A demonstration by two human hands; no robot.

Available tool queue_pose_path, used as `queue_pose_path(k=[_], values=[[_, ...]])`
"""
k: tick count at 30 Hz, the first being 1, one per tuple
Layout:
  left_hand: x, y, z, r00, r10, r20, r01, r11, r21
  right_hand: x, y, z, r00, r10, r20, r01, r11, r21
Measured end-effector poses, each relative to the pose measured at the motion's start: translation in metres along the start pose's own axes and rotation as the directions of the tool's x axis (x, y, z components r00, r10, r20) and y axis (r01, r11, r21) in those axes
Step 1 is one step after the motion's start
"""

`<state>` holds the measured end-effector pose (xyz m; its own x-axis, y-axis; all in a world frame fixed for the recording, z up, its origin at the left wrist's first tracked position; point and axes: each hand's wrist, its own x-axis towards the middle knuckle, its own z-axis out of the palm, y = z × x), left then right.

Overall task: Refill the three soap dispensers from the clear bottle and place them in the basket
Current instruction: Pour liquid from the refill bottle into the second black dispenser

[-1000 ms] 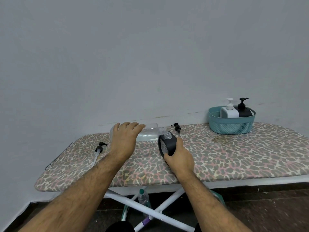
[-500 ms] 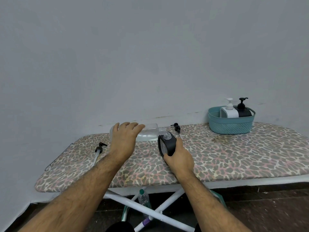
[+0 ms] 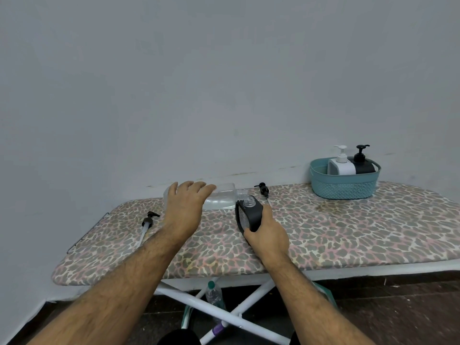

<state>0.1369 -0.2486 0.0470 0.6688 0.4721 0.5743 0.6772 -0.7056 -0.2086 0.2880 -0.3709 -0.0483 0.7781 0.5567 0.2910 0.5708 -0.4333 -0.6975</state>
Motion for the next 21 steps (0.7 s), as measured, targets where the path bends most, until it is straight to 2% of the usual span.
queue_pose_path(k=[21], values=[[0.0017, 0.0011, -0.0013, 1.000, 0.009, -0.014, -0.009, 1.000, 0.004, 0.0004, 0.0007, -0.0008, 1.000, -0.002, 0.004, 0.001, 1.000, 0.000]])
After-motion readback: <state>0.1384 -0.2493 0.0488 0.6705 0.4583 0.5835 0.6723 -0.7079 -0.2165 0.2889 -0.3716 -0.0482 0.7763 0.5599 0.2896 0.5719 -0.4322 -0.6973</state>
